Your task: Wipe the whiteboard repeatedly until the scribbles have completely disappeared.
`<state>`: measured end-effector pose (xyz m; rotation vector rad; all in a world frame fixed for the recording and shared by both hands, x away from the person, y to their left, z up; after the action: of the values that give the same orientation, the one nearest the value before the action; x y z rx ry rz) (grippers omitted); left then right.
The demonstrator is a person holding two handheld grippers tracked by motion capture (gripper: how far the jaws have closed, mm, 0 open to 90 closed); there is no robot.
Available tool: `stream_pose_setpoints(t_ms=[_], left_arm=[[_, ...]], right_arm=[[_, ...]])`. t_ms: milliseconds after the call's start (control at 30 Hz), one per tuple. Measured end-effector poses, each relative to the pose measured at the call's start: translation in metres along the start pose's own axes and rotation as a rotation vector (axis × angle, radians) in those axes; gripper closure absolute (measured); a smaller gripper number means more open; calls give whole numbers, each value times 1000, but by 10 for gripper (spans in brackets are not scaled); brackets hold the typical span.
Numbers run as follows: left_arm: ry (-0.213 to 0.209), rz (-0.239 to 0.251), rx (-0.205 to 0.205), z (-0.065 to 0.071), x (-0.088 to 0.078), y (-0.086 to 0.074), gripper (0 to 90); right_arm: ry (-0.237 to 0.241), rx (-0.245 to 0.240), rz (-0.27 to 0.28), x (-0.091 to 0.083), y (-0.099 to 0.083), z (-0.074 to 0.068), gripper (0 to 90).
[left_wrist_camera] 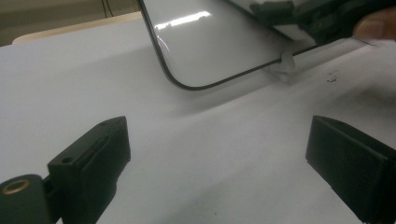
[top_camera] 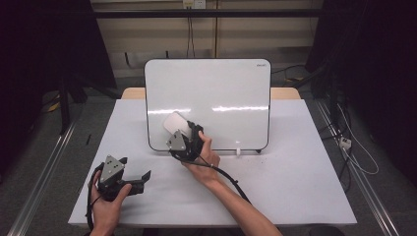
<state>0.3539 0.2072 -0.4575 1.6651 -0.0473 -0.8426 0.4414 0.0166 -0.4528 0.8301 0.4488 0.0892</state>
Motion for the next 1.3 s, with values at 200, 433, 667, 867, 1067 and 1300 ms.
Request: stream_pose_setpoints(t_ms=[200,433,667,867,1067,1300], left_arm=[[-1,1,0,0,0,0,63],[-4,3,-1,1,1,0,63],[2,2,0,-2,-1,0,63],[2,5,0,0,0,1,63],[1,8,-5,-1,0,1,63],[0,10,-2,0,0,1,63]], right_arm=[[1,-19,-9,1,3,-14,315],[26,-24,-9,-1,3,-10,316],[-4,38,-37,-11,-19,28,316],[-42,154,-45,-10,-18,55,316],[-67,146,-33,-5,-8,46,316],[-12,50,-20,1,6,5,316]])
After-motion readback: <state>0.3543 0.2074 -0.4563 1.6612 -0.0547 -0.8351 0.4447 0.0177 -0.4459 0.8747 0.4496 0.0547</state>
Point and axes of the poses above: each handheld gripper's, and its own axes: x roughly forward along the jaws, y roughly out of its top, z roughly to its right, the point moved 5 cm from there along x, roughly forward along the jaws, and after that the axes turned 1 degree about y, right-handed, at the moved point
